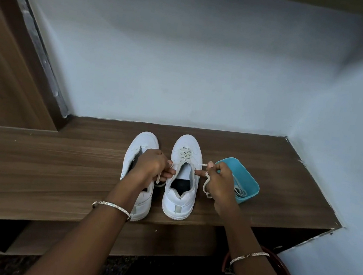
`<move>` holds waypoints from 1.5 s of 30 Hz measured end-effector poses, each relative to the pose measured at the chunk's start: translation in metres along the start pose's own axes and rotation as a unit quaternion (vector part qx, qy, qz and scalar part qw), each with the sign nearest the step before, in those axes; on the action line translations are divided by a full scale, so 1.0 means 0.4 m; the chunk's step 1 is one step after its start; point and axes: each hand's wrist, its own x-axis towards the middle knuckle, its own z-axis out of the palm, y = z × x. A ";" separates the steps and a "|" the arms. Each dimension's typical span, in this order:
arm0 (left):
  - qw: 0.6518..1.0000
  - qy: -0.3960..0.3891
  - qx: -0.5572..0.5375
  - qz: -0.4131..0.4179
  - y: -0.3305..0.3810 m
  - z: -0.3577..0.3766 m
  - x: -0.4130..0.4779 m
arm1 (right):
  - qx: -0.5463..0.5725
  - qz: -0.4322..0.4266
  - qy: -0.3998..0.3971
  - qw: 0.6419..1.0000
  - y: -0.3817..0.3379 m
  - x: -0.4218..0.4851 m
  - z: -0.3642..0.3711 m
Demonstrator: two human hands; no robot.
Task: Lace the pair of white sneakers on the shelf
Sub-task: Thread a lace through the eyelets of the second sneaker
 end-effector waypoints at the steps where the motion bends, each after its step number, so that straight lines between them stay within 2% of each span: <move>1: 1.000 0.003 -0.003 -0.002 0.000 0.000 -0.005 | -0.005 -0.004 0.004 1.000 0.002 0.000 0.001; 5: 1.000 0.003 -0.014 -0.004 0.002 0.005 -0.021 | -0.024 -0.008 0.023 0.999 0.012 0.005 0.001; 16: 0.995 -0.074 -0.063 -0.027 -0.024 -0.008 -0.046 | -0.057 -0.038 0.026 0.997 0.029 -0.022 -0.003; 21: 0.994 -0.066 -0.084 -0.031 -0.028 0.004 -0.053 | -0.082 -0.034 0.043 0.995 0.042 -0.011 0.002; 24: 0.998 -0.045 -0.048 0.000 -0.031 -0.003 -0.050 | -0.101 -0.035 0.013 0.994 0.017 -0.019 -0.009; 27: 0.997 -0.028 0.049 0.050 -0.034 -0.023 -0.046 | -0.155 -0.059 -0.004 0.986 -0.013 -0.030 -0.048; 30: 0.988 -0.033 0.121 0.088 -0.018 -0.047 -0.046 | -0.172 -0.051 -0.062 0.982 -0.044 -0.029 -0.098; 33: 0.989 -0.046 0.099 0.100 0.012 -0.058 -0.051 | -0.122 -0.049 -0.135 0.982 -0.067 -0.022 -0.130; 36: 0.992 -0.082 0.030 0.092 0.041 -0.046 -0.064 | -0.090 -0.073 -0.163 0.980 -0.088 -0.021 -0.121; 38: 0.989 -0.091 0.007 0.118 0.062 -0.031 -0.077 | -0.065 -0.090 -0.167 0.980 -0.108 -0.028 -0.101; 41: 0.977 -0.071 0.036 0.198 0.096 -0.011 -0.110 | 0.036 -0.098 -0.156 0.982 -0.149 -0.048 -0.076; 45: 0.962 -0.046 0.107 0.247 0.121 0.005 -0.125 | 0.054 -0.128 -0.134 0.981 -0.190 -0.066 -0.061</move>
